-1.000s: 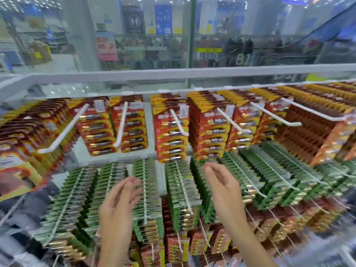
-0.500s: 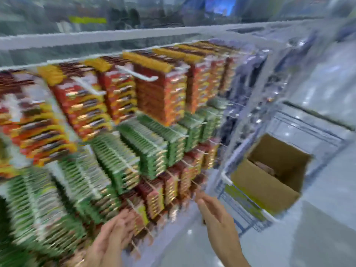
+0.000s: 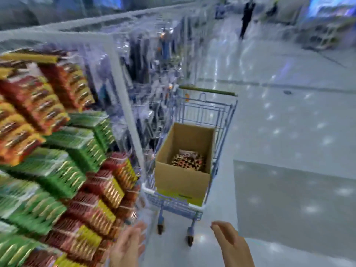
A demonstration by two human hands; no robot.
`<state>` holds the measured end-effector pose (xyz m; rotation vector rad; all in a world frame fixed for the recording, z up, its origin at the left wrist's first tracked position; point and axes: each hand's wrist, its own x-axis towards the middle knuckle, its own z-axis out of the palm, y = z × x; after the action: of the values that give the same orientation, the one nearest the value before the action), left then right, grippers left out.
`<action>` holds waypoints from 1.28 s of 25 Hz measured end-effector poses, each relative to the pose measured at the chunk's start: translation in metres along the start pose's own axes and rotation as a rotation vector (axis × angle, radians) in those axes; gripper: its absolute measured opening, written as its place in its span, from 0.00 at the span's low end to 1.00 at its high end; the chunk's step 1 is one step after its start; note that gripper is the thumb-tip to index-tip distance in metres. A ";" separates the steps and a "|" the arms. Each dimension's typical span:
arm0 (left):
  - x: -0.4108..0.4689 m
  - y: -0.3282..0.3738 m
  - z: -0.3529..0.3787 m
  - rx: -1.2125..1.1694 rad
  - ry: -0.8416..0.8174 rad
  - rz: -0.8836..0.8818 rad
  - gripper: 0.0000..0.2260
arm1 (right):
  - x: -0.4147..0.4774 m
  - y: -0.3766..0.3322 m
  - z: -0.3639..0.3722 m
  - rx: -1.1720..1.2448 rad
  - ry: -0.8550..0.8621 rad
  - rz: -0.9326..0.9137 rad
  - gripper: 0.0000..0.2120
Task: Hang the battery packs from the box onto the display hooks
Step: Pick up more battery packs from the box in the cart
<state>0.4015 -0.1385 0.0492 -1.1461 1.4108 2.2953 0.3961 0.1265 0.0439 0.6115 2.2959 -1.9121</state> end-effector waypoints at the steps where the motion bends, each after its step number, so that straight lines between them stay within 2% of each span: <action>1: 0.004 0.002 0.019 0.048 -0.001 0.078 0.06 | 0.008 0.001 -0.007 0.009 0.032 0.022 0.04; 3: 0.015 0.001 0.052 0.133 0.038 0.265 0.12 | 0.025 0.004 -0.013 0.039 0.086 0.070 0.05; 4: 0.020 0.001 0.066 0.140 0.061 0.312 0.10 | 0.034 0.004 -0.014 0.044 0.109 0.088 0.06; 5: 0.030 0.004 0.079 0.153 0.059 0.328 0.06 | 0.044 0.002 -0.014 0.051 0.126 0.102 0.06; 12: 0.110 0.056 0.144 0.280 0.001 0.323 0.09 | 0.144 -0.027 0.012 0.029 0.148 0.157 0.06; 20: 0.217 0.121 0.185 0.345 0.020 0.244 0.10 | 0.263 -0.084 0.069 -0.076 0.081 0.140 0.05; 27: 0.288 0.129 0.222 0.429 0.047 0.136 0.09 | 0.323 -0.083 0.077 -0.057 0.074 0.283 0.05; 29: 0.314 0.121 0.236 0.417 0.073 0.054 0.08 | 0.340 -0.081 0.072 -0.059 0.071 0.318 0.05; 32: 0.369 0.099 0.259 0.348 0.165 -0.202 0.06 | 0.364 -0.083 0.063 -0.078 0.052 0.360 0.05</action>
<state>-0.0316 -0.0509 -0.0854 -1.3166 1.5908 1.7684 0.0212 0.1435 -0.0090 0.9961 2.0992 -1.6506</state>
